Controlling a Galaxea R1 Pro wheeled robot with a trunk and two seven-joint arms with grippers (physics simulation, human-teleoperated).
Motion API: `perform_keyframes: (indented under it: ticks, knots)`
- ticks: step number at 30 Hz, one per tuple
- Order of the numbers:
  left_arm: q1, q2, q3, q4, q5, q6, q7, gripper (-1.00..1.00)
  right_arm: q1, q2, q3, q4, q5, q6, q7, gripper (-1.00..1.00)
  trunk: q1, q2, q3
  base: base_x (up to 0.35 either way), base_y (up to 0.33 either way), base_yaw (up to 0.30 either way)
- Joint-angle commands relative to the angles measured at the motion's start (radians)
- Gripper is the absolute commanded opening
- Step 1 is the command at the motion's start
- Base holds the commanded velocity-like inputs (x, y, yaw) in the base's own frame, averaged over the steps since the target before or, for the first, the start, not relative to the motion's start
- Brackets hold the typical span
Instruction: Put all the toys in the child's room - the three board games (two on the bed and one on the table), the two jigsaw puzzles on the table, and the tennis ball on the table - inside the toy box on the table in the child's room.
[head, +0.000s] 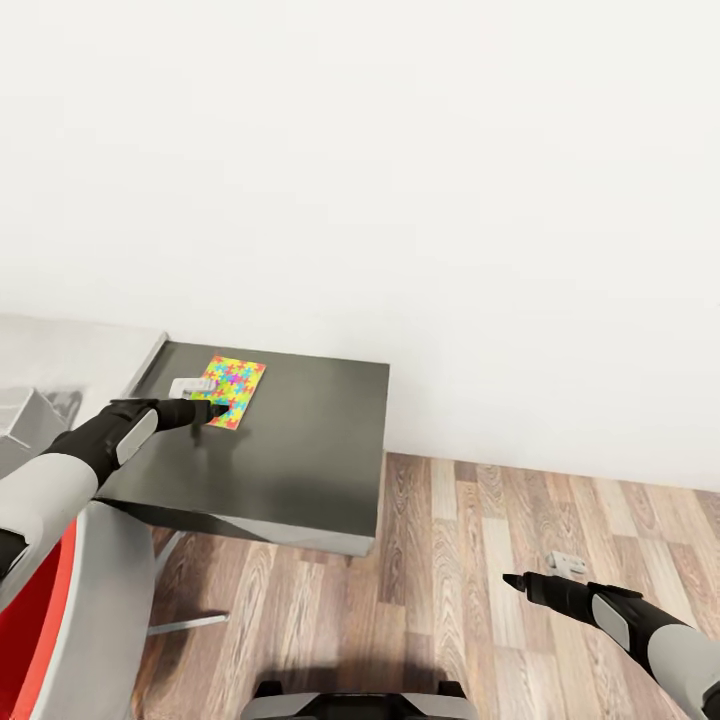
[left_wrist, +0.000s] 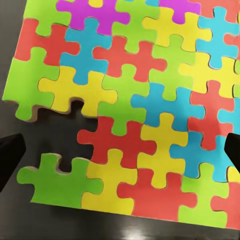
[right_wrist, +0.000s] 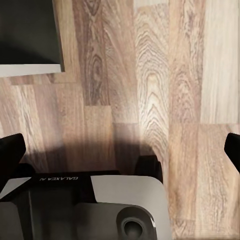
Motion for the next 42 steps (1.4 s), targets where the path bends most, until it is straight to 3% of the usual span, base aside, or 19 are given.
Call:
perform_keyframes:
  ticks: [1,28,42]
  knots:
    - [0.0,0.001,-0.009,0.0,0.002,0.005,-0.001,1.0,0.0,-0.001,0.005,-0.001,-0.01,0.007,0.002,1.0,0.0,-0.001,-0.002,-0.075,-0.037,0.0]
    - [0.0,-0.001,-0.008,-0.001,0.002,0.005,-0.001,1.0,0.0,-0.001,0.005,0.0,-0.01,0.007,0.002,1.0,0.0,-0.001,-0.002,-0.131,-0.098,0.0]
    - [0.001,-0.003,-0.007,-0.001,0.002,0.005,-0.001,1.0,0.0,-0.002,0.005,0.0,-0.01,0.007,0.002,1.0,0.0,-0.001,-0.002,-0.037,-0.047,0.0]
